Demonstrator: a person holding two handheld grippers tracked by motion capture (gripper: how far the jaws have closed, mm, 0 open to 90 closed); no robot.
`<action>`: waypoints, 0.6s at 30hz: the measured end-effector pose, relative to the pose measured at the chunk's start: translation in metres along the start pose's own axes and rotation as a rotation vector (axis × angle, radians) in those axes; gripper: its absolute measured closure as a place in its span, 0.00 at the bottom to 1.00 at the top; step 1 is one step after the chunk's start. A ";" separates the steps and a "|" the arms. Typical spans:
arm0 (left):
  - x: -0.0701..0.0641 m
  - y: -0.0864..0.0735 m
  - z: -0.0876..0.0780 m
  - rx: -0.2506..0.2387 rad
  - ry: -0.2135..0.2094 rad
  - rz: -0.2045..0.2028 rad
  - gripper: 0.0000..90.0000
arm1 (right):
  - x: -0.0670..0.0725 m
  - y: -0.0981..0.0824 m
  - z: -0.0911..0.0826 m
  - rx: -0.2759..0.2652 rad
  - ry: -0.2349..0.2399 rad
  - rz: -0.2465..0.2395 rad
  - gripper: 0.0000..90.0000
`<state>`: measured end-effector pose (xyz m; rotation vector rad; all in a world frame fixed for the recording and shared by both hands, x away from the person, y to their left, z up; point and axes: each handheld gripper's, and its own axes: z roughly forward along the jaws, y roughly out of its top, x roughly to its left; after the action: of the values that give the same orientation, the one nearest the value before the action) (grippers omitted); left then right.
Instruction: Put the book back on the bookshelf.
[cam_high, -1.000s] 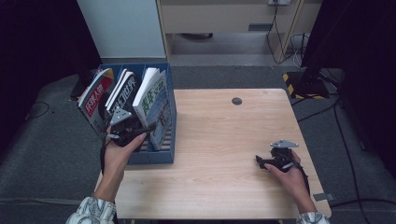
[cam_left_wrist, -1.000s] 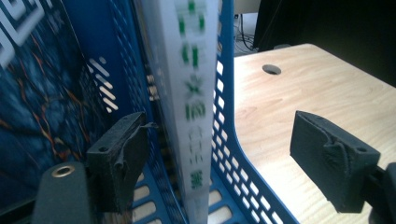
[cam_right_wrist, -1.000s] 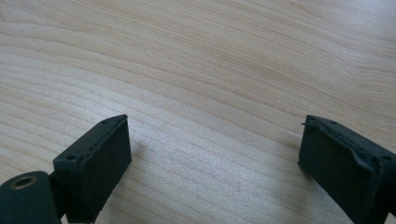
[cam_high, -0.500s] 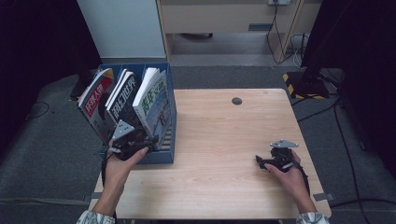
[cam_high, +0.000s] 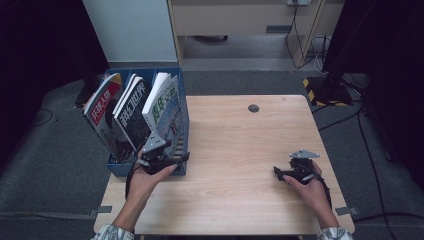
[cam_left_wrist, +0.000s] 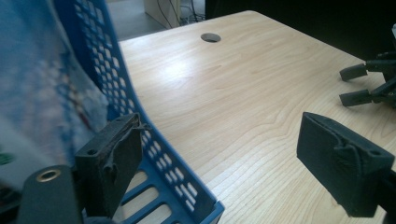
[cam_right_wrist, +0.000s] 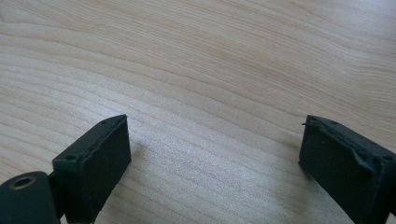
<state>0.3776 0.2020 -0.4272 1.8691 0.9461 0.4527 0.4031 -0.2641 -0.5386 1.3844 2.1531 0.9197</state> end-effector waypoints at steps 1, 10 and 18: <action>-0.002 0.000 0.003 0.002 -0.005 0.002 0.14 | 0.000 0.000 0.000 0.000 0.001 0.000 0.10; -0.021 0.008 0.023 0.021 -0.036 0.051 0.13 | 0.000 0.000 0.000 0.000 0.000 -0.001 0.10; -0.034 0.013 0.044 0.059 -0.079 0.057 0.10 | 0.000 0.000 0.000 0.001 0.001 -0.001 0.10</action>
<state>0.3905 0.1466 -0.4335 1.9566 0.8637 0.3855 0.4032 -0.2641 -0.5386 1.3837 2.1551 0.9197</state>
